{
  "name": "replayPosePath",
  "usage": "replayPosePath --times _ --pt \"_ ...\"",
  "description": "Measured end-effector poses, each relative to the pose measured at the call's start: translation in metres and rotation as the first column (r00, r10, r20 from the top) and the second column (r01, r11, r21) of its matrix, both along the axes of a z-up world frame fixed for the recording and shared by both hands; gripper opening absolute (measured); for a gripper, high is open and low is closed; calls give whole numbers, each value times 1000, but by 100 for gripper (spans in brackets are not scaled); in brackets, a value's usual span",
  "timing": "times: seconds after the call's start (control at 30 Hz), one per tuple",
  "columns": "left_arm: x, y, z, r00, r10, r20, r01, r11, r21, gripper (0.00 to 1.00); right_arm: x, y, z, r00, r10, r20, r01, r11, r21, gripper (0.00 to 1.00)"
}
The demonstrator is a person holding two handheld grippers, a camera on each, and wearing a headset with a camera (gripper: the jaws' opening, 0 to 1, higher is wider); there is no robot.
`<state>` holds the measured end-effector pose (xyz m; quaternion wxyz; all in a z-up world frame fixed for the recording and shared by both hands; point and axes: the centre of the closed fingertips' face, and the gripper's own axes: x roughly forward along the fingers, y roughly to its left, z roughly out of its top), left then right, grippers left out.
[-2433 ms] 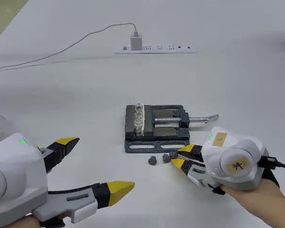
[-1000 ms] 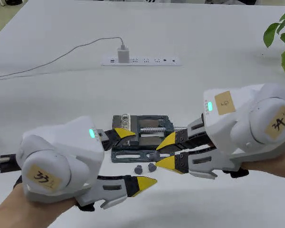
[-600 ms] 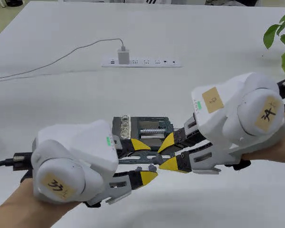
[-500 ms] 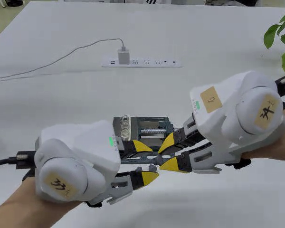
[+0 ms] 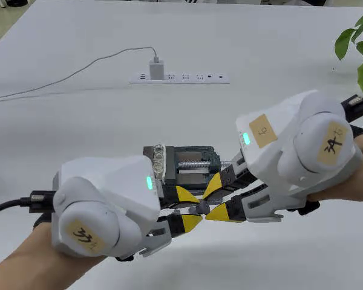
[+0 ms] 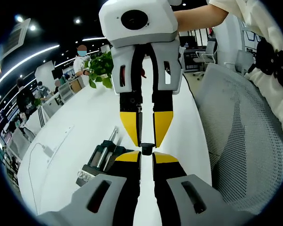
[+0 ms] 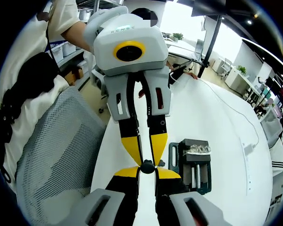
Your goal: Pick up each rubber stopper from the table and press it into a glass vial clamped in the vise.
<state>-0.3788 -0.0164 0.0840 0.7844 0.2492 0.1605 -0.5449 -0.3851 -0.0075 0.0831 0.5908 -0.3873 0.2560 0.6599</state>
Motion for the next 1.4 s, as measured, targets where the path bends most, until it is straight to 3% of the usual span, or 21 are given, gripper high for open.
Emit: replayPosePath --times 0.57,0.63,0.87,1.03,1.4 --pt "-6 -4 -3 999 -1 -43 1 1000 -11 4 -7 -1 -5 999 27 -19 -27 1000 -10 9" --pt "-5 -3 -3 999 4 -41 -5 1000 -22 4 -6 -2 -3 999 21 -28 -21 1000 1 9" --pt "-1 -1 2 997 51 -60 -56 995 -79 4 -1 0 15 989 -80 -120 94 989 112 12" --pt "-1 -3 7 993 72 -93 -84 988 -129 4 -2 -6 13 991 -70 -110 81 991 102 11" --pt "-3 -6 8 993 66 -102 -80 987 -142 4 -7 -4 11 992 -47 -114 57 994 90 10"
